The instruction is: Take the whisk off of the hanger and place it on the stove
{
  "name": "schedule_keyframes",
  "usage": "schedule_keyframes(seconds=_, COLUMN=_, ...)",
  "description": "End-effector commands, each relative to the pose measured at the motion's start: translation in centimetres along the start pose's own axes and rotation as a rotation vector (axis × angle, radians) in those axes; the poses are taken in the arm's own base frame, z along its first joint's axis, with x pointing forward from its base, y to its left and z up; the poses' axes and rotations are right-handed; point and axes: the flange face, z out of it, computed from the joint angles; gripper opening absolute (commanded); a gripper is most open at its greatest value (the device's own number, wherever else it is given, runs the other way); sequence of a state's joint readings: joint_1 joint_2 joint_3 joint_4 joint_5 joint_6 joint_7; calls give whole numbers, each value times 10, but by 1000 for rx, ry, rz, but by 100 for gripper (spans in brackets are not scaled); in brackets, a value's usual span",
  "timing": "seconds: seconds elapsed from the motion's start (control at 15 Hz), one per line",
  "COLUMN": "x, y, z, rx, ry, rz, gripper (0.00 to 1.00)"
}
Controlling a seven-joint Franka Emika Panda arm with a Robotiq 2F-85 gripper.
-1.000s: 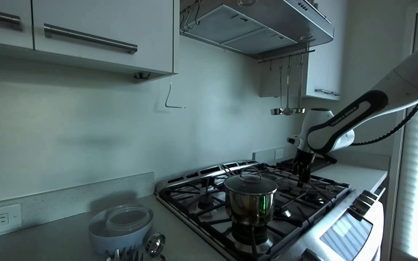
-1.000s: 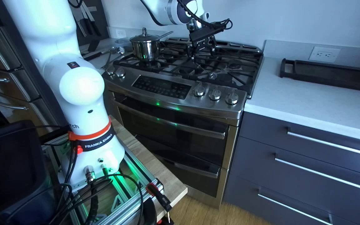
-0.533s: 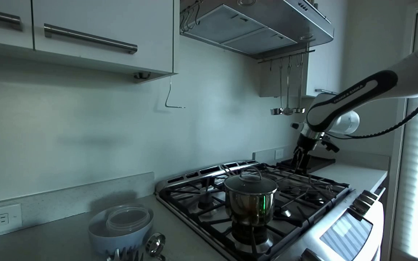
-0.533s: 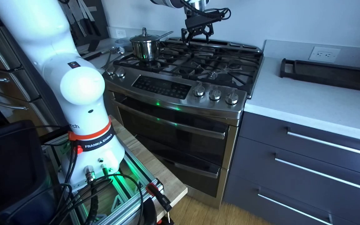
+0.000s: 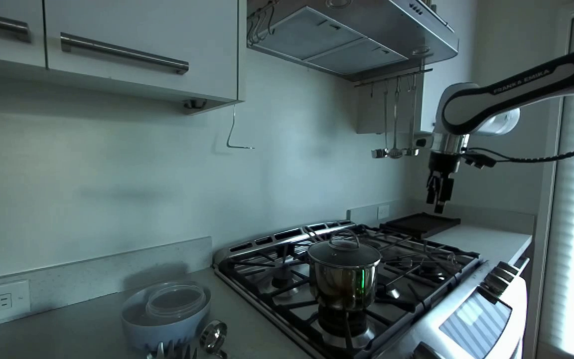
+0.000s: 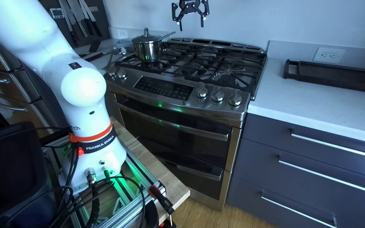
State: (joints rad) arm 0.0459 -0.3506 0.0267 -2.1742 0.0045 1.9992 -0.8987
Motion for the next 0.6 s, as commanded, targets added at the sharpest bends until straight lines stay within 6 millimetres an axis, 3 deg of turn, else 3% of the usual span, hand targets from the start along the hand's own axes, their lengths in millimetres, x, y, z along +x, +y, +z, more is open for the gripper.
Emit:
schedule_keyframes(seconds=0.0, x=-12, y=-8, z=-33, rx=-3, ry=-94, rz=87, gripper=100)
schedule_keyframes(seconds=0.2, x=-13, y=-11, z=-53, rx=1, ry=-96, rz=118, gripper=100)
schedule_keyframes(seconds=0.27, x=-12, y=-8, z=-46, rx=1, ry=-80, rz=94, gripper=100)
schedule_keyframes(seconds=0.53, x=-11, y=-8, z=-53, rx=-4, ry=-76, rz=105, gripper=100)
